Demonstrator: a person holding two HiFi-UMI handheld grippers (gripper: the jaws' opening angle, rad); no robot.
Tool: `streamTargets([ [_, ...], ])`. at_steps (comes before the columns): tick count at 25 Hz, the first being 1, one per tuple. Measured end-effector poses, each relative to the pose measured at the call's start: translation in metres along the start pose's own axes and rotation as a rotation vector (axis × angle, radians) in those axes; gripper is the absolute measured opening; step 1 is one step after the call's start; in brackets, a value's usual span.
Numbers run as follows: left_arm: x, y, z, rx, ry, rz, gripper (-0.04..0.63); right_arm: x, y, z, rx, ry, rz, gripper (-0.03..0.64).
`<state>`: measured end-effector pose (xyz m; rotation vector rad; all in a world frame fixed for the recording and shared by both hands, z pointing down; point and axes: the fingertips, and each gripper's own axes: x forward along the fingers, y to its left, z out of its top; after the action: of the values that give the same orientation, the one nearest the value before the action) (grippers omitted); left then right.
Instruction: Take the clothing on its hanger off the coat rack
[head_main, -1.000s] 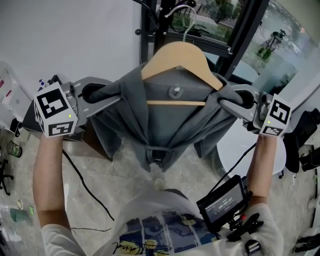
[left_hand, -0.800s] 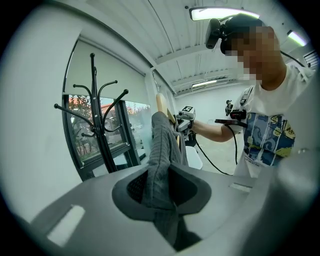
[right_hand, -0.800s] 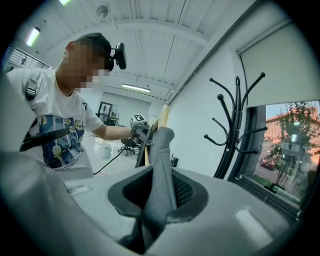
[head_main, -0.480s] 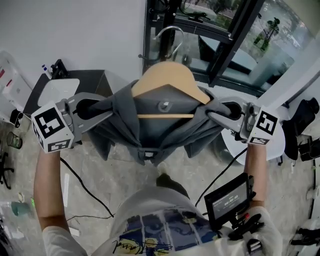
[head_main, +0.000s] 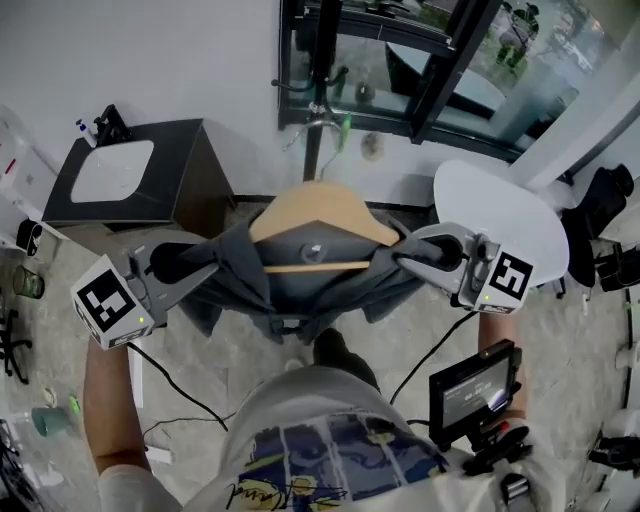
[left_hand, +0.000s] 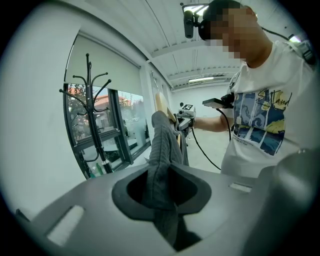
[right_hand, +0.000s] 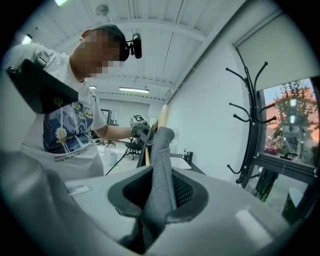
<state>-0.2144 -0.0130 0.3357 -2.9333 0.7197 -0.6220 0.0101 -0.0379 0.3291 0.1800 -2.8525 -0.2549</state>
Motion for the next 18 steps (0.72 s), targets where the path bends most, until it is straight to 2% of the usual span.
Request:
streamTargets([
  [5, 0.0, -0.029, -0.016, 0.067, -0.007, -0.051, 0.052, -0.001, 0.039, -0.008, 0.029, 0.017, 0.003, 0.063],
  [11, 0.006, -0.06, -0.026, 0.052, -0.006, -0.053, 0.052, -0.015, 0.068, -0.023, 0.048, 0.017, -0.001, 0.063],
  [18, 0.008, -0.068, -0.029, 0.031, 0.014, -0.058, 0.052, -0.018, 0.074, -0.024, 0.063, 0.004, 0.014, 0.063],
])
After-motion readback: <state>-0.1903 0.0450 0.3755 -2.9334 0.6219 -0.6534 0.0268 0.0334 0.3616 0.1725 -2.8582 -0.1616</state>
